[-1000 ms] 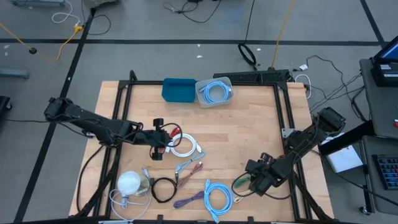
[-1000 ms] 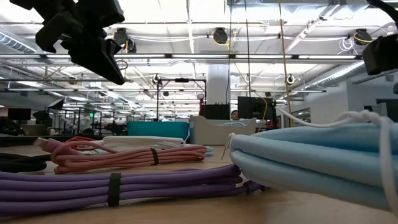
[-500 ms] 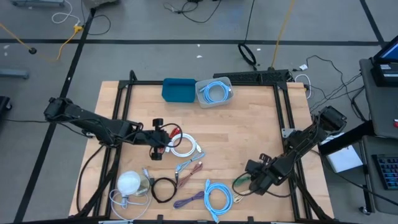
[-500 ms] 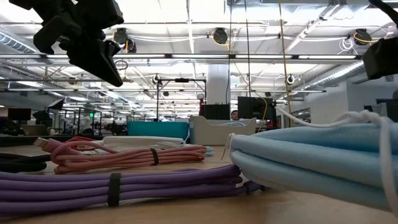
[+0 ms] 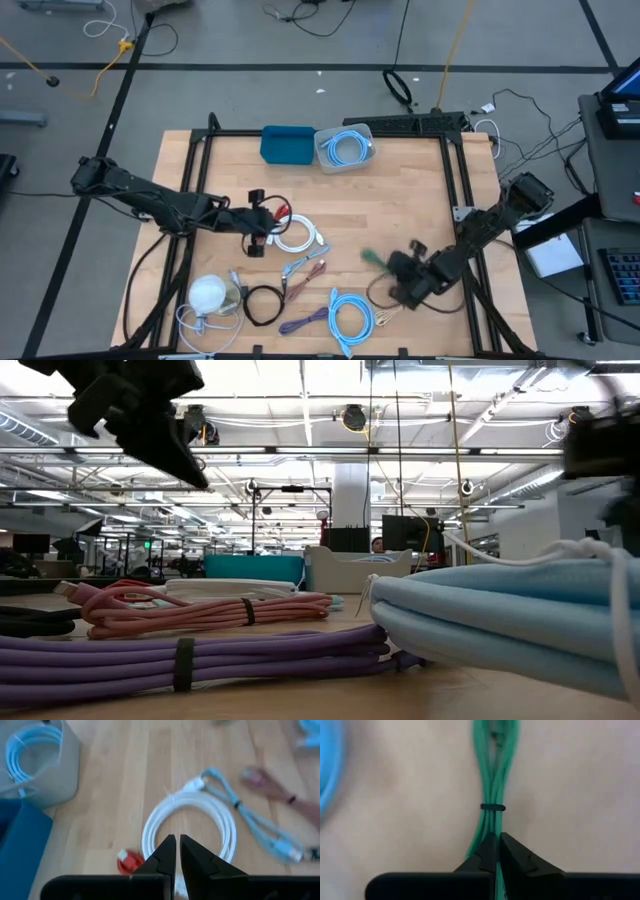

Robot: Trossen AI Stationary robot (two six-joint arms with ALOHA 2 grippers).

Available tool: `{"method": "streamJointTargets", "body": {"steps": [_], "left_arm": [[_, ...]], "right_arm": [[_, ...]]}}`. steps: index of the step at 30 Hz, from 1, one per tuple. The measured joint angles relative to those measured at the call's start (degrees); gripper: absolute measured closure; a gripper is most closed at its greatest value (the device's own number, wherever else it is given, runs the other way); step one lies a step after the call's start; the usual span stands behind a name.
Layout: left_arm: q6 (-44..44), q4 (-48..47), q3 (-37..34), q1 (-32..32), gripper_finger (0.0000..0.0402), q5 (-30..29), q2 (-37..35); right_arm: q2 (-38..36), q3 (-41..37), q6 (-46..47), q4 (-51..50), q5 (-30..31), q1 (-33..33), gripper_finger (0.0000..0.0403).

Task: Pick & Place USB Port
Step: Put the green usb cable into the blue bin

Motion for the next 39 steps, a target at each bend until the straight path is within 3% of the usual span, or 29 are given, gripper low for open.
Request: {"method": "streamJointTargets", "body": {"steps": [4, 7, 10, 13, 15, 18, 21, 23, 26, 30, 33, 39], "left_arm": [[0.97, 6.86, 0.00, -0.02, 0.0371, -2.24, 0.00], [3.36, 19.09, -2.98, 0.34, 0.0371, -4.32, -0.62], [5.30, 40.44, -10.43, 2.26, 0.0371, -3.11, -1.77], [5.19, 63.72, -20.40, 6.67, 0.0371, 0.50, -1.78], [4.70, 76.11, -25.88, 10.97, 0.0371, 5.06, -1.23], [-1.00, 84.39, -30.58, 18.92, 0.0370, 14.29, -0.92], [-8.16, 87.01, -30.26, 24.42, 0.0364, 28.99, -0.92], [-8.71, 86.54, -29.10, 24.68, 0.0347, 33.79, -0.94], [-3.96, 80.25, -25.71, 23.69, 0.0302, 34.35, -0.94], [9.57, 63.42, -17.96, 20.69, 0.0227, 30.64, -0.71], [12.35, 58.83, -12.93, 19.38, 0.0184, 27.75, 1.07], [10.39, 58.58, -9.83, 19.33, 0.0173, 29.20, 3.01]], "right_arm": [[-0.18, 0.00, -3.53, 0.90, 14.71, -2.24, 0.0401], [-0.17, 0.06, -8.42, 3.60, 24.45, -4.71, 0.0401], [-0.19, 0.35, -16.70, 11.49, 35.56, -7.78, 0.0402], [-0.25, 0.74, -34.11, 28.75, 41.66, -11.09, 0.0402], [-0.23, 0.74, -49.39, 43.85, 40.98, -13.47, 0.0402], [-0.25, 0.76, -69.73, 67.31, 33.28, -16.48, 0.0402], [-0.30, 0.81, -78.54, 79.30, 25.84, -18.75, 0.0402], [-0.30, 0.81, -79.51, 81.56, 23.23, -20.58, 0.0402], [-0.30, 0.78, -76.84, 81.58, 18.48, -23.14, 0.0402], [0.16, 0.78, -69.57, 80.72, 7.60, -26.73, 0.0402], [0.93, 0.78, -68.08, 80.46, 5.67, -28.21, 0.0403], [0.84, 0.81, -69.12, 80.66, 5.22, -28.24, 0.0403]]}}
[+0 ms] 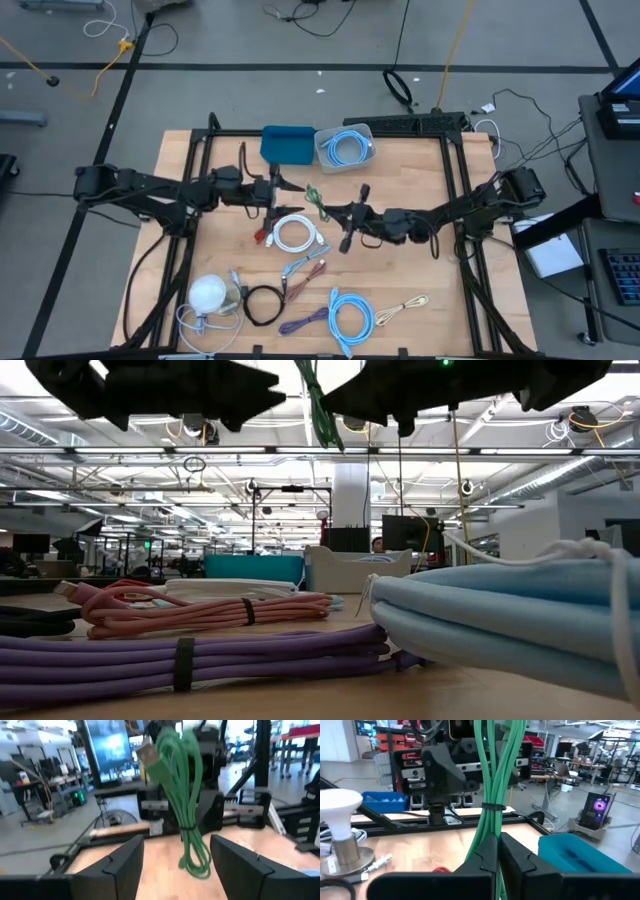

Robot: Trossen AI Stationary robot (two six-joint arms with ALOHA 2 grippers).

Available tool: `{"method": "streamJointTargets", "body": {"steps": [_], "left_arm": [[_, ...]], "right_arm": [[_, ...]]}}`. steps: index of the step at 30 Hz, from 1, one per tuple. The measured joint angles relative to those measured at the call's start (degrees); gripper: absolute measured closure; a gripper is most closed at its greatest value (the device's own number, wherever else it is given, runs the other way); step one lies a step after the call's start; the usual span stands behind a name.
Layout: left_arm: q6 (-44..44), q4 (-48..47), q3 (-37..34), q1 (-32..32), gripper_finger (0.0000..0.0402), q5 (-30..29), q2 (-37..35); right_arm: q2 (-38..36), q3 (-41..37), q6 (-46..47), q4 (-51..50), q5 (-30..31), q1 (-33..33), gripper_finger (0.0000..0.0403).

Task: Pick & Place USB Port
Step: Put the green usb cable into the blue bin

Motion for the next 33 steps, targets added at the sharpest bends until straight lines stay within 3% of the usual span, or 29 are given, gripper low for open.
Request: {"method": "streamJointTargets", "body": {"steps": [8, 17, 22, 25, 29, 33], "left_arm": [[-3.20, 7.96, 0.39, 0.34, 0.0211, 2.87, 6.05], [-6.19, 12.88, 1.21, 0.62, 0.0196, 4.06, 9.56], [-6.77, 12.78, 2.08, 0.63, 0.0207, 4.44, 9.51], [-8.33, 12.75, 2.12, 0.58, 0.0250, 3.99, 9.54], [-8.53, 11.47, 2.23, 0.51, 0.0373, 3.46, 9.45], [-7.61, 7.90, 2.23, 0.76, 0.0386, -4.51, 8.31]], "right_arm": [[1.67, 0.02, -1.61, 4.63, -0.08, -0.42, 0.0403], [6.07, 4.32, -1.74, 3.83, -3.18, -1.48, 0.0403], [9.11, 7.86, -1.86, 1.23, -4.22, -1.63, 0.0403], [9.97, 8.81, -3.10, 0.72, -4.12, -1.62, 0.0403], [9.96, 8.80, -4.61, 0.51, -3.36, -1.47, 0.0394], [8.77, 8.74, -5.37, -0.27, -0.28, 0.15, 0.0360]]}}
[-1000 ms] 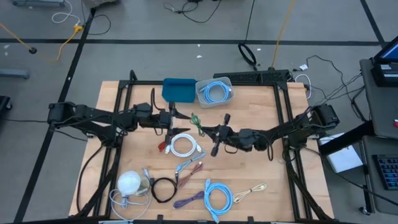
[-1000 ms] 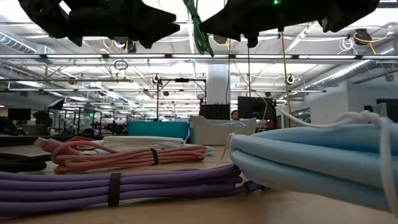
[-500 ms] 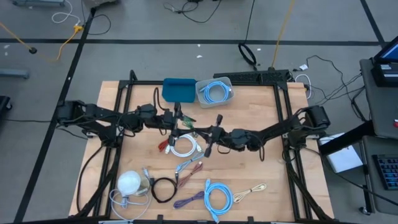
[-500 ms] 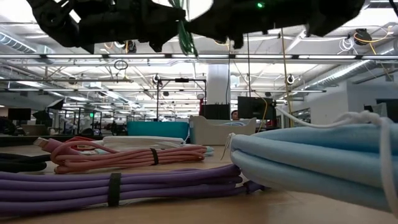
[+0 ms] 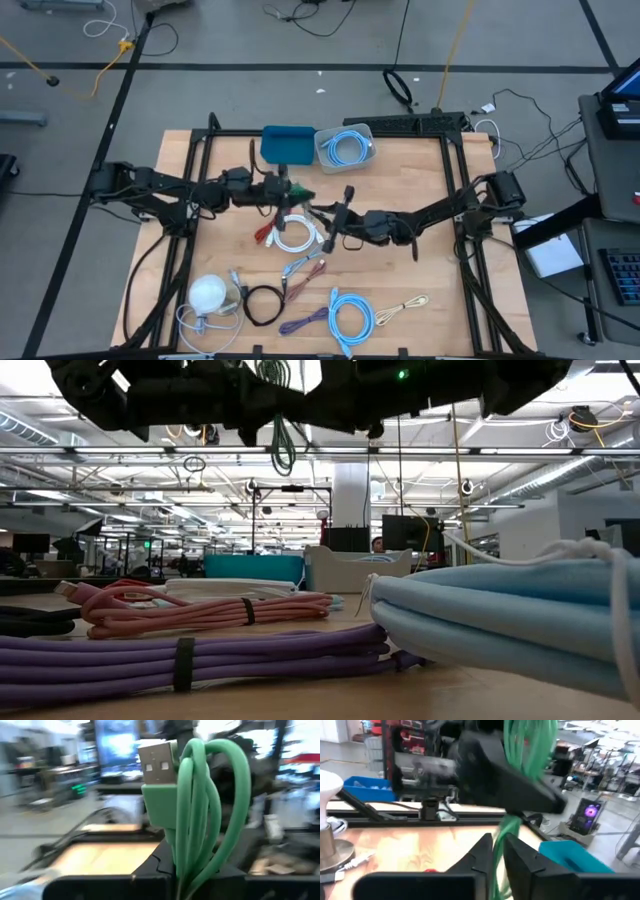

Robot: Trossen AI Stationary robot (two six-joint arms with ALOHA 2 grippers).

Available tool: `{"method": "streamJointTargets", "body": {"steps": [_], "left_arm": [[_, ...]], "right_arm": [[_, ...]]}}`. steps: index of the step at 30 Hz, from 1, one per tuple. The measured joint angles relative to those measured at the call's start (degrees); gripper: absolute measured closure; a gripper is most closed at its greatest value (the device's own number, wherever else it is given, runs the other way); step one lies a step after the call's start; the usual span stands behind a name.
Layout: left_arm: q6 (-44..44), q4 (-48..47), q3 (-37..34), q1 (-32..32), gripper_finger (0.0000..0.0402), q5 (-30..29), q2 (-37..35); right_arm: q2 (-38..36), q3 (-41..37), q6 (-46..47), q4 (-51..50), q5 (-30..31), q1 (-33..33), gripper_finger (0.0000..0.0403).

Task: Pick & Place USB Port
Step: Put the green usb cable into the blue bin

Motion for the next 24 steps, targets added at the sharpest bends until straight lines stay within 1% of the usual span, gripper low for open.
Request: {"method": "streamJointTargets", "body": {"steps": [2, 6, 8, 10, 13, 16, 18, 22, 24], "left_arm": [[1.57, -2.97, 0.00, 0.97, 0.0386, -6.97, -1.03], [3.64, -7.46, -0.04, 2.63, 0.0386, -20.67, -3.11], [4.43, -10.10, 0.79, 4.02, 0.0387, -28.73, -3.48], [6.95, -16.29, 3.07, 5.23, 0.0387, -35.59, -3.43], [11.53, -26.04, 9.33, 6.38, 0.0387, -42.20, -2.24], [16.59, -35.04, 15.93, 7.27, 0.0387, -46.69, 0.66], [18.04, -43.45, 21.75, 8.35, 0.0387, -47.37, 2.93], [18.75, -61.54, 33.48, 12.29, 0.0387, -45.97, 9.13], [20.12, -68.48, 38.02, 14.82, 0.0387, -43.69, 12.83]], "right_arm": [[-1.03, 0.07, -0.87, -1.11, 2.62, 1.60, 0.0339], [-2.46, 0.07, -3.06, -4.62, 11.36, 5.44, 0.0298], [-3.12, 0.07, -4.61, -5.02, 15.17, 7.44, 0.0280], [-3.36, 0.07, -5.85, -4.93, 17.03, 9.56, 0.0265], [-3.16, 0.03, -7.16, -5.46, 18.35, 12.00, 0.0251], [-3.22, 0.02, -7.35, -5.19, 18.51, 12.76, 0.0244], [-3.22, 0.02, -7.11, -5.35, 18.54, 12.76, 0.0244], [-3.22, 0.02, -6.53, -5.39, 18.50, 12.76, 0.0243], [-3.22, 0.02, -5.58, -5.86, 18.48, 12.76, 0.0243]]}}
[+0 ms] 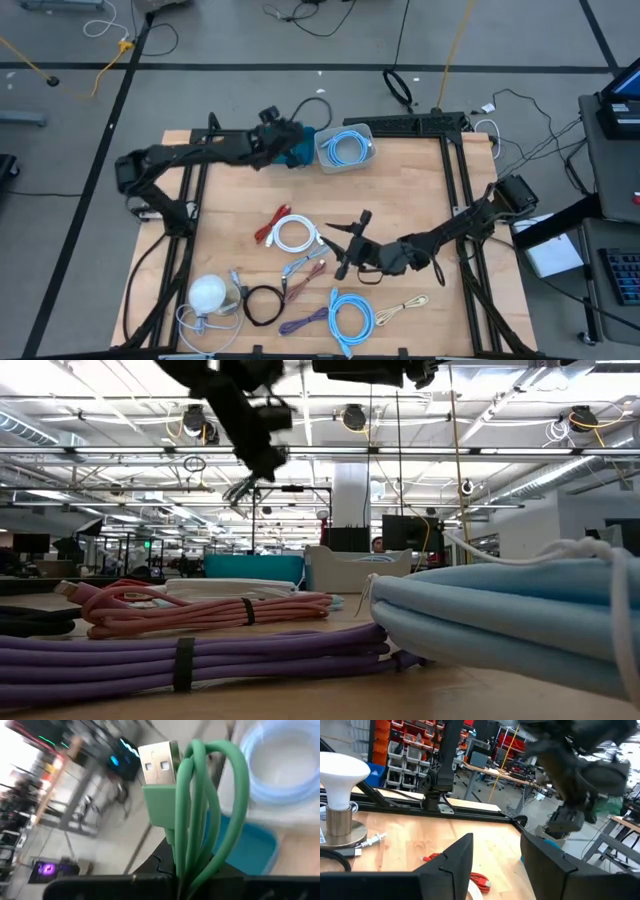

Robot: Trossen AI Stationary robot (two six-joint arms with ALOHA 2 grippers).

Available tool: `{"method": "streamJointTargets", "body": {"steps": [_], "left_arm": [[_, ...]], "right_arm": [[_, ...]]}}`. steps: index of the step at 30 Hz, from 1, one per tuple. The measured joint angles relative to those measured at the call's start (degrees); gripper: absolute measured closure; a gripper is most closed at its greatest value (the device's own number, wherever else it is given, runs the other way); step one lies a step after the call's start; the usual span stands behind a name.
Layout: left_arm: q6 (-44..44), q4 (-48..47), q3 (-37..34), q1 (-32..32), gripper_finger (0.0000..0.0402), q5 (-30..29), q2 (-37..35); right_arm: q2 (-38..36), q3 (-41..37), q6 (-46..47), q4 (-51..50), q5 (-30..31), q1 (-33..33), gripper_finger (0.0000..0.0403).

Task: Pick & Place USB Port
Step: Put the green usb cable into the blue bin

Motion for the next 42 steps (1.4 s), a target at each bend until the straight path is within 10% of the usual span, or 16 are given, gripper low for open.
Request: {"method": "streamJointTargets", "body": {"steps": [17, 42], "left_arm": [[19.44, -14.26, 6.24, 14.42, 0.0387, 28.58, 7.67], [22.55, -8.83, 6.19, 15.32, 0.0387, 23.59, 17.43]], "right_arm": [[0.00, 0.00, 2.32, -1.12, -0.01, 1.84, 0.0243], [0.00, -0.02, 4.06, -1.94, -0.24, 2.32, 0.0243]]}}
